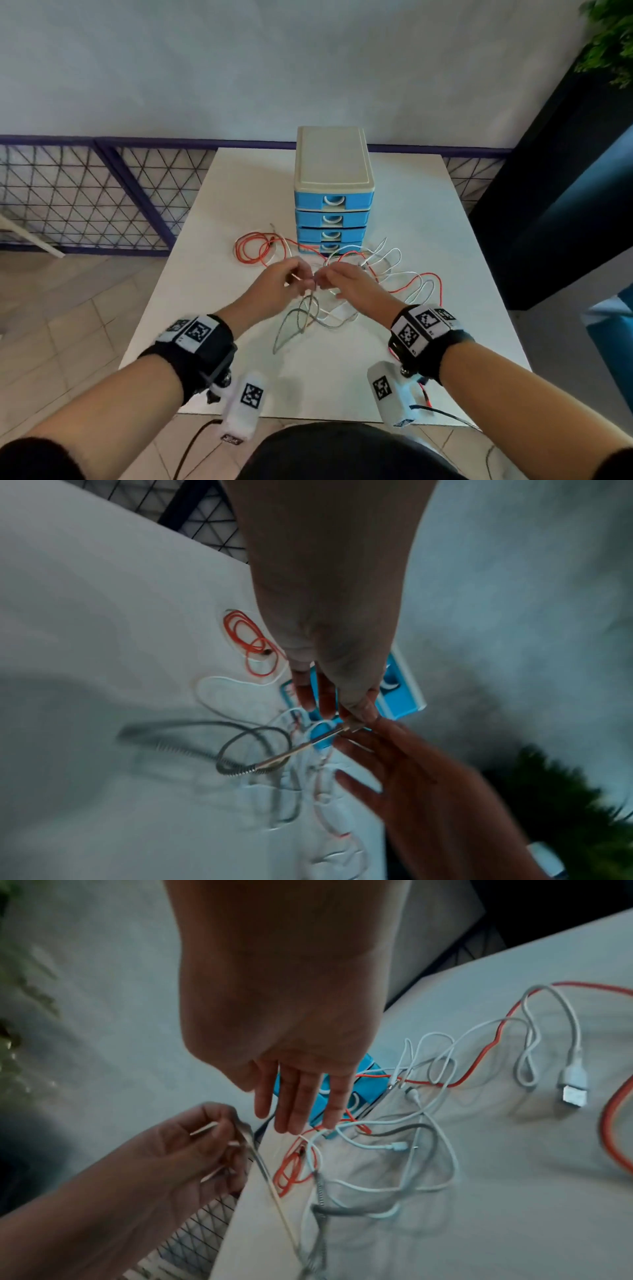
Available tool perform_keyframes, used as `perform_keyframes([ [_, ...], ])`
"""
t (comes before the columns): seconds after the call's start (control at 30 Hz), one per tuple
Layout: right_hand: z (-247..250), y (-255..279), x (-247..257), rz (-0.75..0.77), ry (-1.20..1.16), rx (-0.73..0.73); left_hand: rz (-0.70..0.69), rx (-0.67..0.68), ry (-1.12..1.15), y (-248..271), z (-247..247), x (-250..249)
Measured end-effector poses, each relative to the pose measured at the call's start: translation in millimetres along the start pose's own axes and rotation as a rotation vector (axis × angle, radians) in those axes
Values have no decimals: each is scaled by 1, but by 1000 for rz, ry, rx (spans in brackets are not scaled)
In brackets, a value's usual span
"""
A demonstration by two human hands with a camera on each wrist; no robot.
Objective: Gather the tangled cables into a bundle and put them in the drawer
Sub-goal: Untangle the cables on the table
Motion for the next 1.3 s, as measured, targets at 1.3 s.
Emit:
perform_keyframes([
  [1.3,40,-22,6,-394,-466,-15,90,148,183,-52,-12,-32],
])
Point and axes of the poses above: each hand's wrist, its own y-axis away from the middle knuckle, its own z-axis out of the back of the hand, x = y × z, the point moved 8 cm from there along -y, towards the middle knuckle, and after that the axes turned 4 degrees about z, right-handed, at the moved point
